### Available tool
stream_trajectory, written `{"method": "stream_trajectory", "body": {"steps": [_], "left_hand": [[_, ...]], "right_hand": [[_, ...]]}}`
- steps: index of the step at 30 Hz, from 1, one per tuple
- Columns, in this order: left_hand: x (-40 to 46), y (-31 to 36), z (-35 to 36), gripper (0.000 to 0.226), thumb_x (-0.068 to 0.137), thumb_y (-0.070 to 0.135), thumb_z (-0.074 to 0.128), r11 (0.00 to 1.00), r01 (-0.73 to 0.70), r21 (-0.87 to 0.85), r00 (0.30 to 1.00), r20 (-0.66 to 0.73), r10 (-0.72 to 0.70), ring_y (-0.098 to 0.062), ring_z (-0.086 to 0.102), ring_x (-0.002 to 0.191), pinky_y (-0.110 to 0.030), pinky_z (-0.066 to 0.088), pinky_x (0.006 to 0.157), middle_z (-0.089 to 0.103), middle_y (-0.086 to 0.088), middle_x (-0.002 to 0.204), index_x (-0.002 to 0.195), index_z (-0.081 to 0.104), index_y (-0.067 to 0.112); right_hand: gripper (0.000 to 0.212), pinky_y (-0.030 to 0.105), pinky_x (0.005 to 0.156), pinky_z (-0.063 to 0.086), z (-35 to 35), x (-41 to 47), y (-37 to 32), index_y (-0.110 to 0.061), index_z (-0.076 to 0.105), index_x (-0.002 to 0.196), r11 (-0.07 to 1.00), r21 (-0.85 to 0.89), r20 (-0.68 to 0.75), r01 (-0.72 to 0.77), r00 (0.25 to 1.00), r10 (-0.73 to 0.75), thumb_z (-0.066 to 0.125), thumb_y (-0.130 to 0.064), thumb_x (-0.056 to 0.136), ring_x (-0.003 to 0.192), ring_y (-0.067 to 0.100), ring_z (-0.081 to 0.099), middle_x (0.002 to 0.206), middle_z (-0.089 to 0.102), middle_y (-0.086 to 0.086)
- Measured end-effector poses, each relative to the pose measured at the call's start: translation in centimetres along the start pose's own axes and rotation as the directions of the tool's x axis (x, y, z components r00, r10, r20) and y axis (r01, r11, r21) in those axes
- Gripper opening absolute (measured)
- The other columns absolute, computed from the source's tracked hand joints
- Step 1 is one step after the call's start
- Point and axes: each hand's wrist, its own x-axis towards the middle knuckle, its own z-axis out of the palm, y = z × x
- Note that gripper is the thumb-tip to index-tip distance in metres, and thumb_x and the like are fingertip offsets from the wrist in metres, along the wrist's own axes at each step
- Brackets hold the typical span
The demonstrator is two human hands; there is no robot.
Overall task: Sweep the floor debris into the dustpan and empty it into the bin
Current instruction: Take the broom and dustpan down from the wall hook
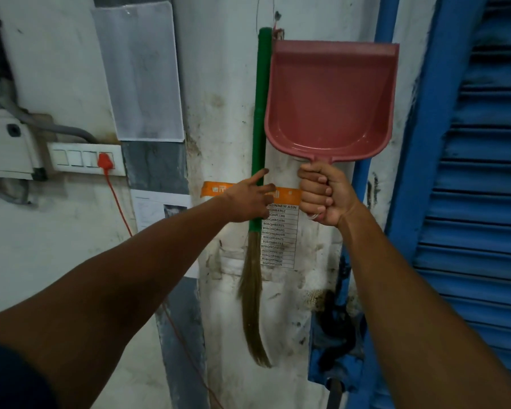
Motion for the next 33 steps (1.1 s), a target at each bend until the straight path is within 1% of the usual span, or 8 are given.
{"method": "stream_trajectory", "body": {"steps": [6, 13, 17, 22, 26, 28, 30, 33], "left_hand": [[-1.9, -1.8, -2.6, 0.040, 0.090, 0.037, 0.075, 0.996, 0.080, 0.040, 0.997, 0.006, -0.081, -0.034, 0.029, 0.151, -0.071, -0.002, 0.120, 0.058, 0.002, 0.142, 0.128, 0.064, 0.045], [-5.2, 2.6, -3.3, 0.035, 0.089, 0.035, 0.074, 0.989, 0.146, 0.014, 0.984, 0.100, -0.146, -0.032, 0.043, 0.142, -0.071, 0.001, 0.120, 0.063, -0.001, 0.136, 0.124, 0.069, 0.039], [-8.1, 6.9, -3.0, 0.021, 0.097, 0.037, 0.064, 0.988, 0.149, -0.028, 0.963, 0.229, -0.139, -0.028, 0.061, 0.120, -0.061, 0.019, 0.119, 0.068, 0.002, 0.121, 0.117, 0.070, 0.033], [-13.2, 11.8, -1.4, 0.021, 0.102, 0.040, 0.057, 0.976, 0.119, -0.183, 0.933, 0.358, -0.046, -0.024, 0.067, 0.105, -0.044, 0.044, 0.093, 0.067, 0.002, 0.112, 0.116, 0.067, 0.028], [-17.5, 16.6, 0.9, 0.022, 0.104, 0.035, 0.051, 0.919, 0.119, -0.377, 0.940, 0.340, 0.018, -0.022, 0.067, 0.096, -0.037, 0.040, 0.075, 0.061, 0.002, 0.099, 0.122, 0.060, 0.025], [-19.6, 19.5, 2.2, 0.026, 0.103, 0.029, 0.050, 0.871, 0.126, -0.475, 0.943, 0.331, 0.044, -0.022, 0.064, 0.088, -0.037, 0.040, 0.072, 0.054, 0.001, 0.091, 0.128, 0.053, 0.023], [-22.1, 22.7, 3.5, 0.033, 0.103, 0.025, 0.048, 0.821, 0.093, -0.564, 0.947, 0.305, 0.103, -0.023, 0.062, 0.085, -0.037, 0.040, 0.072, 0.056, -0.001, 0.096, 0.135, 0.046, 0.022], [-26.4, 27.2, 5.2, 0.041, 0.103, 0.021, 0.044, 0.734, 0.024, -0.679, 0.933, 0.279, 0.227, -0.025, 0.065, 0.098, -0.035, 0.040, 0.072, 0.059, -0.005, 0.115, 0.144, 0.040, 0.023]], "right_hand": [[0.046, 0.019, 0.033, 0.017, 2.0, -1.5, -0.2, -0.024, 0.029, 0.059, 1.000, -0.001, -0.004, -0.006, 1.000, 0.006, 0.047, -0.021, 0.101, 0.029, 0.006, 0.015, 0.038, 0.024, -0.010], [0.047, 0.018, 0.033, 0.016, 2.8, -5.0, 3.5, -0.024, 0.024, 0.062, 0.998, -0.008, -0.105, -0.061, 0.993, 0.060, 0.045, -0.021, 0.103, 0.030, 0.006, 0.014, 0.041, 0.019, -0.009], [0.047, 0.020, 0.033, 0.015, 3.8, -8.0, 7.7, -0.024, 0.027, 0.060, 0.994, 0.008, -0.190, -0.112, 0.975, 0.112, 0.046, -0.021, 0.103, 0.031, 0.006, 0.013, 0.041, 0.019, -0.009], [0.045, 0.021, 0.035, 0.012, 5.6, -11.8, 14.4, -0.023, 0.032, 0.057, 0.986, 0.076, -0.288, -0.149, 0.943, 0.165, 0.053, -0.020, 0.097, 0.031, 0.007, 0.014, 0.040, 0.024, -0.009], [0.045, 0.022, 0.035, 0.011, 7.5, -14.8, 20.5, -0.023, 0.033, 0.058, 0.973, 0.163, -0.334, -0.165, 0.919, 0.212, 0.064, -0.022, 0.091, 0.031, 0.007, 0.013, 0.040, 0.024, -0.009], [0.044, 0.022, 0.036, 0.011, 8.5, -16.4, 24.0, -0.023, 0.035, 0.057, 0.964, 0.210, -0.382, -0.164, 0.894, 0.235, 0.059, -0.021, 0.094, 0.031, 0.006, 0.013, 0.040, 0.025, -0.010], [0.044, 0.022, 0.035, 0.012, 10.0, -18.2, 27.8, -0.023, 0.035, 0.057, 0.949, 0.273, -0.429, -0.157, 0.863, 0.266, 0.053, -0.021, 0.097, 0.031, 0.006, 0.015, 0.039, 0.025, -0.010], [0.043, 0.021, 0.032, 0.017, 12.4, -20.8, 33.9, -0.025, 0.027, 0.062, 0.922, 0.360, -0.466, -0.144, 0.828, 0.311, 0.052, -0.021, 0.097, 0.029, 0.004, 0.020, 0.040, 0.024, -0.010]]}}
